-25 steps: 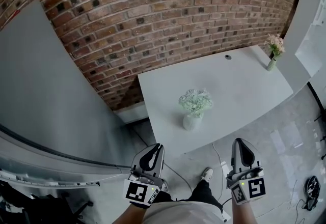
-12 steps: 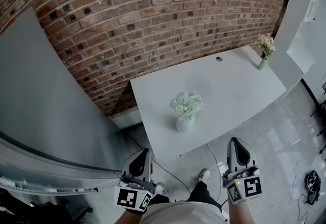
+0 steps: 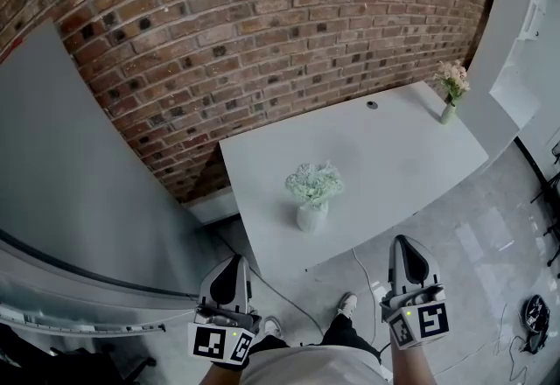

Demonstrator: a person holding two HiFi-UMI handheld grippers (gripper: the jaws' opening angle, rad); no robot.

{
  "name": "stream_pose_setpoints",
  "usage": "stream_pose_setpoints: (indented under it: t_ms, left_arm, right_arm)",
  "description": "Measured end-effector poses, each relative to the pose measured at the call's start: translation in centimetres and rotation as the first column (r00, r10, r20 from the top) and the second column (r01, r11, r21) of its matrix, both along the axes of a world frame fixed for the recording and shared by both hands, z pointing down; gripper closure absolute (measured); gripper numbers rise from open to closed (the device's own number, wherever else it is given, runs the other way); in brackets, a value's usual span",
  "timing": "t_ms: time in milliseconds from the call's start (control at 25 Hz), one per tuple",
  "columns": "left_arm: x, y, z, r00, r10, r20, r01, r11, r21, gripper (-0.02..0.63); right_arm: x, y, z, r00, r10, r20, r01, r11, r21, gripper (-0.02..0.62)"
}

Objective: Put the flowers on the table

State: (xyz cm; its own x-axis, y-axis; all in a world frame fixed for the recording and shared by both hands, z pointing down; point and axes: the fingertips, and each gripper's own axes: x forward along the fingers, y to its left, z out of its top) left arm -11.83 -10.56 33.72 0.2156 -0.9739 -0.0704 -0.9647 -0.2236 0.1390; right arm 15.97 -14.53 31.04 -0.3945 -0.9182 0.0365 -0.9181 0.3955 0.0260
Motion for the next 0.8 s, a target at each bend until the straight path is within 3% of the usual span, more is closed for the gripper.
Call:
stream_pose_setpoints:
  t_ms: [800]
  left_arm:
    - [0.9, 0.1, 0.4, 1.000, -0.005, 0.002, 0.005, 1.000, -0.015, 0.598]
  right_arm:
    - [-1.6, -1.1, 0.2, 0.997, -0.075, 0.002, 0.075, 0.997, -0.008, 0.580]
